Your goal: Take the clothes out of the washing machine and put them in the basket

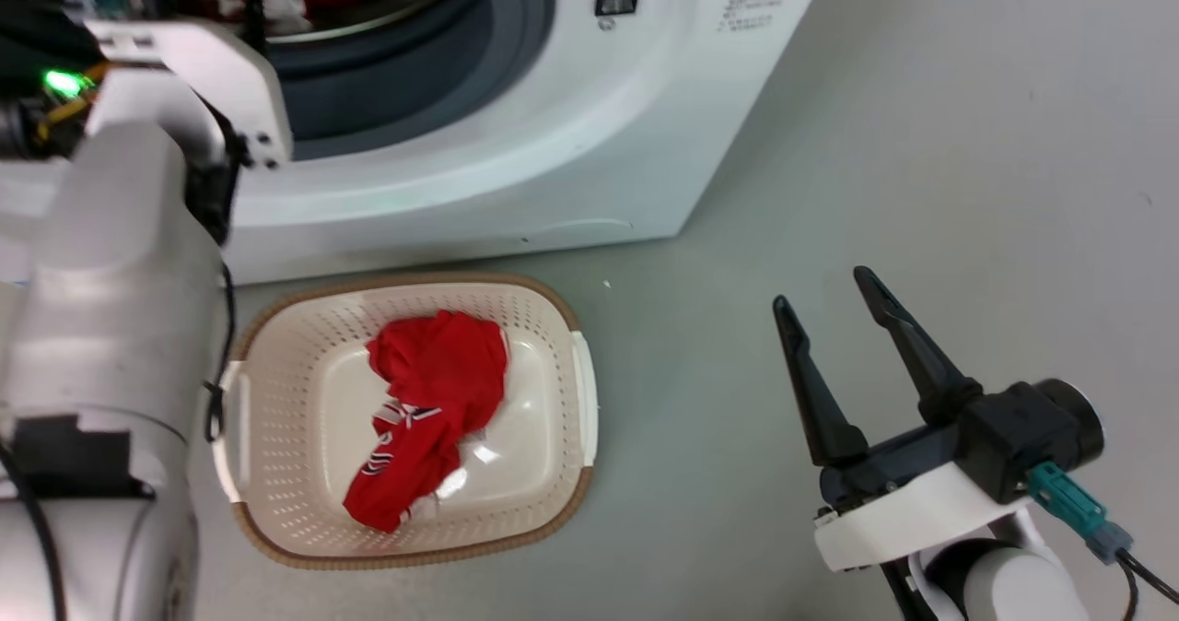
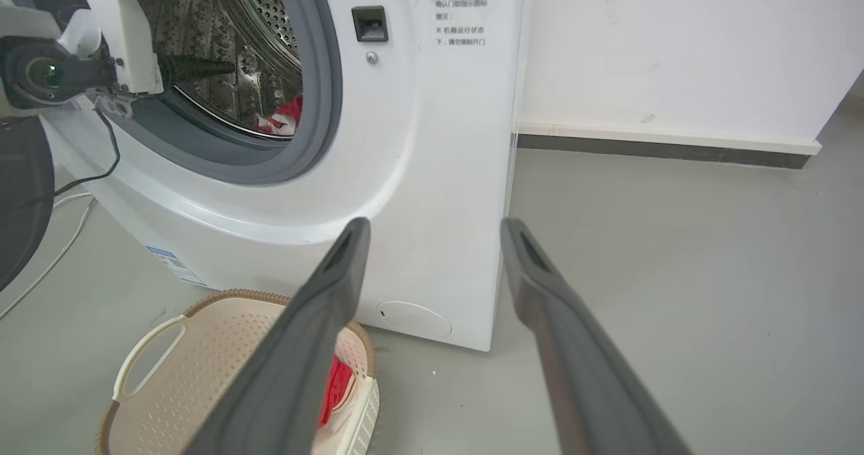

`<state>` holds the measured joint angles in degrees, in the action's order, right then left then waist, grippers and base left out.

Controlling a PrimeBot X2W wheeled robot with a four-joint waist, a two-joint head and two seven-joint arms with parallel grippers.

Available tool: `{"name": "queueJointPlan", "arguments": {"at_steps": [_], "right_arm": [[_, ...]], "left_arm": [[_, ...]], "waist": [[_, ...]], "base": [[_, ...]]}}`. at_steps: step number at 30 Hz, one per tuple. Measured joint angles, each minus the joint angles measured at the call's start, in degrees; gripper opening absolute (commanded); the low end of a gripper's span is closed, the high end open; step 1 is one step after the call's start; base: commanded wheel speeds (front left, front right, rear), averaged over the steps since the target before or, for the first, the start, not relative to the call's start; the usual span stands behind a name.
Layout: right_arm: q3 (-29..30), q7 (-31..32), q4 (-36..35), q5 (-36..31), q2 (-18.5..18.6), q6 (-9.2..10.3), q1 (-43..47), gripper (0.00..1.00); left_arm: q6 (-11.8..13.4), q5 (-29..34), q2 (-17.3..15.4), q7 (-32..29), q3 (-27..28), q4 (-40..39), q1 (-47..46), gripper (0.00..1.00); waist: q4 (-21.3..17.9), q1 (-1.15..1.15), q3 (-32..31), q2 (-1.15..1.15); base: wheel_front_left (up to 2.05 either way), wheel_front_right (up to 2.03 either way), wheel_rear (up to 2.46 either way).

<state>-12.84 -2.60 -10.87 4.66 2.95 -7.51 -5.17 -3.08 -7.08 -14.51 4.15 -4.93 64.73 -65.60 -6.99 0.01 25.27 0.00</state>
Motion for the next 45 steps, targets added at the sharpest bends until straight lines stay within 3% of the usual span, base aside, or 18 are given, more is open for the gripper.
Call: {"name": "queueJointPlan", "arguments": {"at_steps": [16,29,30,32,33,36,37,45], "right_arm": [[-4.9,-3.0,2.4,3.0,0.0,0.0,-2.6,1.0],[-6.6,-4.9,4.5,4.4,0.0,0.0,-4.3,1.0],[-6.6,-5.0,4.6,4.5,0.0,0.0,-4.3,1.0],[-6.8,-5.2,5.1,4.6,0.0,-0.01,-4.6,1.0],[-6.8,-5.2,5.2,4.7,0.0,0.0,-4.7,1.0],[-7.0,-5.3,5.4,4.9,0.0,0.0,-5.4,1.0],[-6.8,-5.3,5.4,4.9,0.0,0.0,-5.5,1.0],[-4.7,-5.0,5.6,4.1,0.0,0.0,-5.3,1.0]], "left_arm": [[-1.3,2.4,-9.3,-17.0,-3.4,6.3,-18.7,1.0],[-1.0,3.8,-15.2,-31.1,-5.7,7.8,-24.6,1.0],[-1.0,3.7,-15.2,-32.1,-5.7,7.8,-25.1,0.74],[-0.5,3.2,-15.1,-33.3,-5.6,7.7,-25.3,0.12],[-0.3,3.2,-15.1,-33.6,-5.8,7.8,-25.3,0.0],[0.6,3.2,-15.0,-33.5,-6.0,7.5,-25.2,0.0],[2.0,3.2,-14.9,-31.6,-6.2,6.2,-24.8,0.0],[6.2,2.8,-14.1,-20.3,-6.3,0.5,-21.6,0.0]], "waist": [[-8.3,0.0,11.3,0.0],[-13.1,0.0,17.3,0.0],[-13.1,0.0,17.6,0.0],[-13.2,0.0,17.8,0.0],[-13.2,0.0,17.7,0.0],[-13.2,0.0,17.7,0.0],[-13.1,0.0,17.4,0.0],[-12.1,-0.01,15.7,0.0]], "base": [[0.0,0.0,0.0],[0.0,0.0,0.0],[0.0,0.0,0.0],[0.0,0.0,0.0],[0.0,0.0,0.0],[0.0,0.0,0.0],[0.0,0.0,0.0],[0.0,0.0,0.0]]}}
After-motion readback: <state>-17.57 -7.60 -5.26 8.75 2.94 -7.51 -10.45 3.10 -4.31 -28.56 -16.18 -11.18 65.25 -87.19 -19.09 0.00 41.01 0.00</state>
